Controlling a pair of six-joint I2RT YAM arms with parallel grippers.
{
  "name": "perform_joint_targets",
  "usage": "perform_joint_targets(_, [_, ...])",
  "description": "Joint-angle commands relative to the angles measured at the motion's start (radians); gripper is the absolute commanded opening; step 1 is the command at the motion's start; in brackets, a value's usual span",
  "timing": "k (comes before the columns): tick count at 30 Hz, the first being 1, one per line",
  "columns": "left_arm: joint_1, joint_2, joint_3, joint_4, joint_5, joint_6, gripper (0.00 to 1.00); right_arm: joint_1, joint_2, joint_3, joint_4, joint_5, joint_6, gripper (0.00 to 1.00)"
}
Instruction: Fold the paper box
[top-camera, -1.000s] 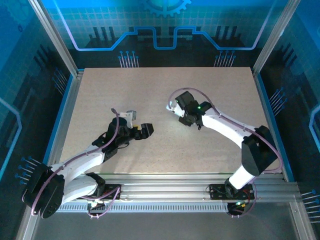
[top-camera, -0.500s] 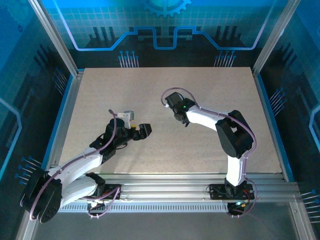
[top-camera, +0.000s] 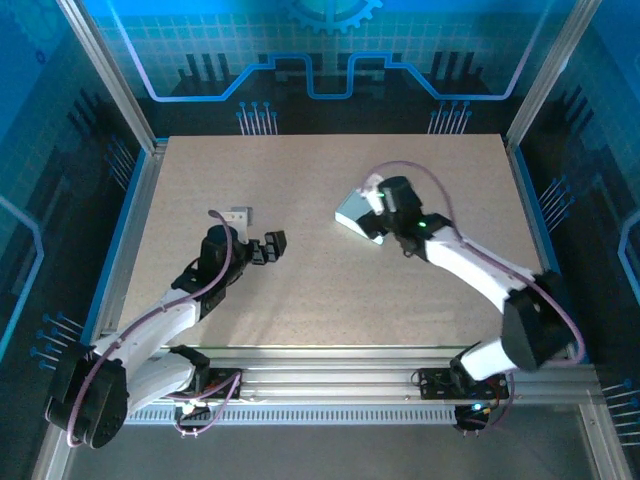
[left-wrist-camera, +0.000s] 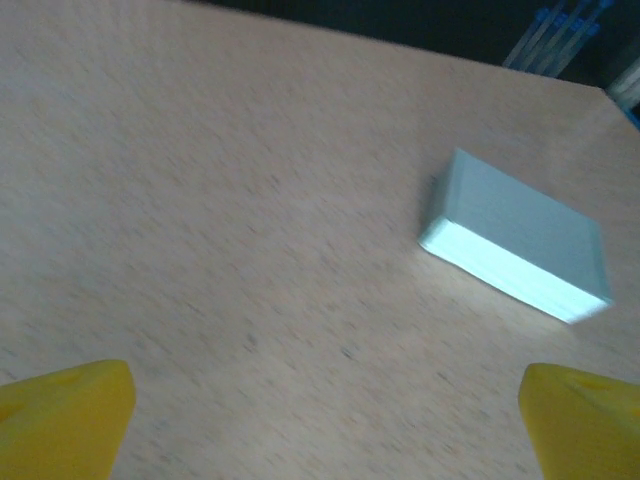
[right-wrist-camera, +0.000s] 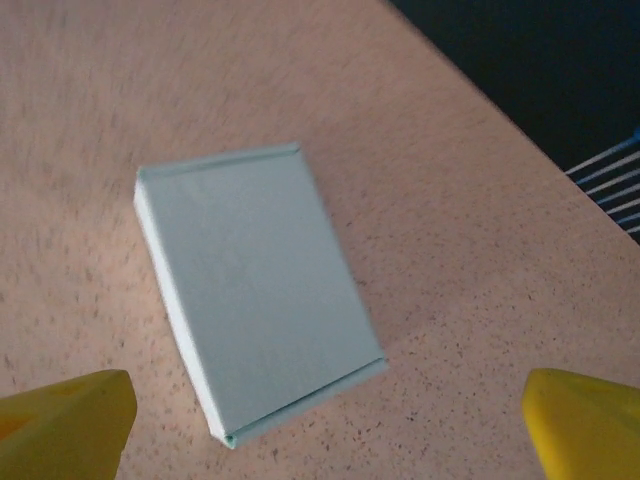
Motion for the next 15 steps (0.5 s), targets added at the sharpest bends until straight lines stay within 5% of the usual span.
perform_joint_targets(1, [0.04,0.025,-0.031,0.15,-0.142,0.231,0.99,-0.109,-0.132,-0.188,0.22,-0.177,0.173,1.0])
perform_joint_targets(4, [0.106,0.065,-0.093,0.27,-0.092,0.355,0.99,-0.201,-0.227,-0.338,0.334,-0.195,0.195,1.0])
perform_joint_targets(8, [0.22,0.158,-0.117,0.339,-0.011,0.284,0.99,-0.261,-0.264,-0.504,0.502,-0.109,0.166,1.0])
perform_joint_targets(12, [0.262,0.31,-0.174,0.629,0.038,0.338,0.99,-0.362,-0.207,-0.626,0.727,-0.176,0.243,1.0])
perform_joint_targets(15, [0.311,0.368,-0.157,0.66,0.087,0.32,0.99,-0.41,-0.138,-0.647,0.832,-0.232,0.264,1.0])
